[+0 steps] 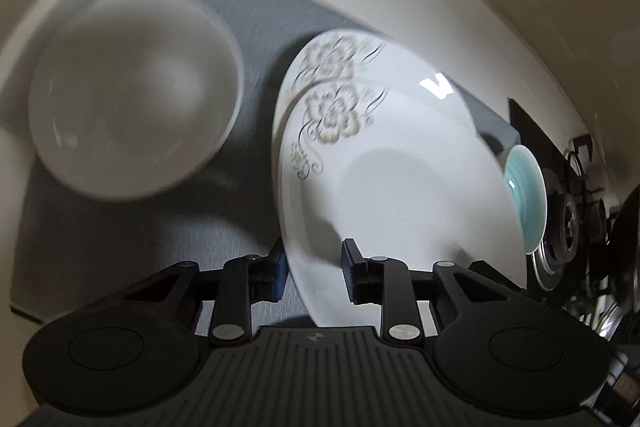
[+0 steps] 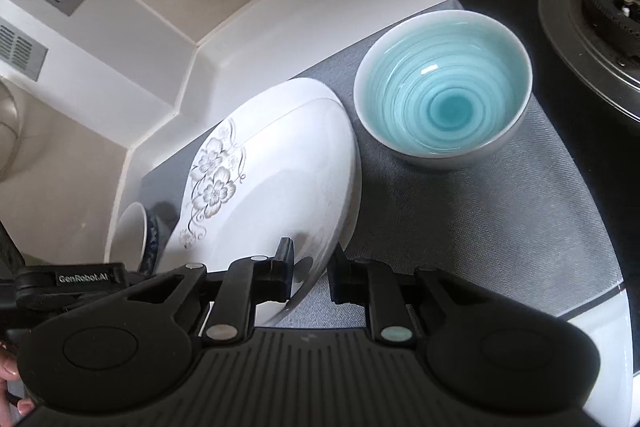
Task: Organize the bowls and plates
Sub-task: 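Lower the held plate onto the other white floral plate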
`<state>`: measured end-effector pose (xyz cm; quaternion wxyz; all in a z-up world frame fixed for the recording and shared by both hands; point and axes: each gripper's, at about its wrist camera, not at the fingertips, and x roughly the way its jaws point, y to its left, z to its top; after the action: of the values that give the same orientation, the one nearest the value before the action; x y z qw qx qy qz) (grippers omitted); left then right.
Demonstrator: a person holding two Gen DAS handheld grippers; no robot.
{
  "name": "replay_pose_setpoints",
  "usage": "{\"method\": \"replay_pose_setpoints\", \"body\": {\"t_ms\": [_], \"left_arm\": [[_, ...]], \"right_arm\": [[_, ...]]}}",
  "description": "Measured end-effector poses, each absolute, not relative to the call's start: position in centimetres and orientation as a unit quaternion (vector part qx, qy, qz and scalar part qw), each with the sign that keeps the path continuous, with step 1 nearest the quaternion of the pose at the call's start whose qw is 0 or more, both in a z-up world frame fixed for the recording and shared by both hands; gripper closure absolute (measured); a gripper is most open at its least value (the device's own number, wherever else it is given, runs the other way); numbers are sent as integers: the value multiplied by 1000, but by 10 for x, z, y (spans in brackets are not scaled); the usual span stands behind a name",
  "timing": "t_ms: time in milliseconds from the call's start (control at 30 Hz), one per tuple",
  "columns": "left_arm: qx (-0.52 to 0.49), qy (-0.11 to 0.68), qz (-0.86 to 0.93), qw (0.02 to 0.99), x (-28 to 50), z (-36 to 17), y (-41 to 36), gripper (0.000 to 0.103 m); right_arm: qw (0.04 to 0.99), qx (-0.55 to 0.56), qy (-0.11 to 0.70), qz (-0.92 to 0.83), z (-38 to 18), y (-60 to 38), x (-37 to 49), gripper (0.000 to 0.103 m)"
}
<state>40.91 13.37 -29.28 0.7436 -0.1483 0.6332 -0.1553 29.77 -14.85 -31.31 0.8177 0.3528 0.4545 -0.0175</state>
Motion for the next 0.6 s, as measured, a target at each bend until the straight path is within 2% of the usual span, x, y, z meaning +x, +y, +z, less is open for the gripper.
{"method": "replay_pose_setpoints", "body": {"t_ms": [133,233,300,333,367,400,467,600], "left_arm": [[-169,623,-177,743,397,-291,141,68],[-200,619,-195,734,381,-288,149,68],[-231,625,-202,718,374,-293,153,73],[-239,625,-197,716,372,-296,154,81],[-250,622,-191,717,371,-298,156,84],[-267,617,-187,716,370,-301,160,85],[-284,605,-187,720,371,-302,163,88],[-266,604,-182,729,372,-300,158,88]], "right_arm": [[810,369,454,-32,-320,-150,300,86],[809,374,452,-36,-322,-151,299,85],[807,377,453,-37,-324,-151,299,85],[806,380,452,-39,-325,-152,298,84],[807,378,453,-34,-325,-151,299,80],[810,367,458,-22,-324,-149,301,67],[809,348,473,1,-324,-145,304,56],[805,357,473,0,-322,-151,298,55]]}}
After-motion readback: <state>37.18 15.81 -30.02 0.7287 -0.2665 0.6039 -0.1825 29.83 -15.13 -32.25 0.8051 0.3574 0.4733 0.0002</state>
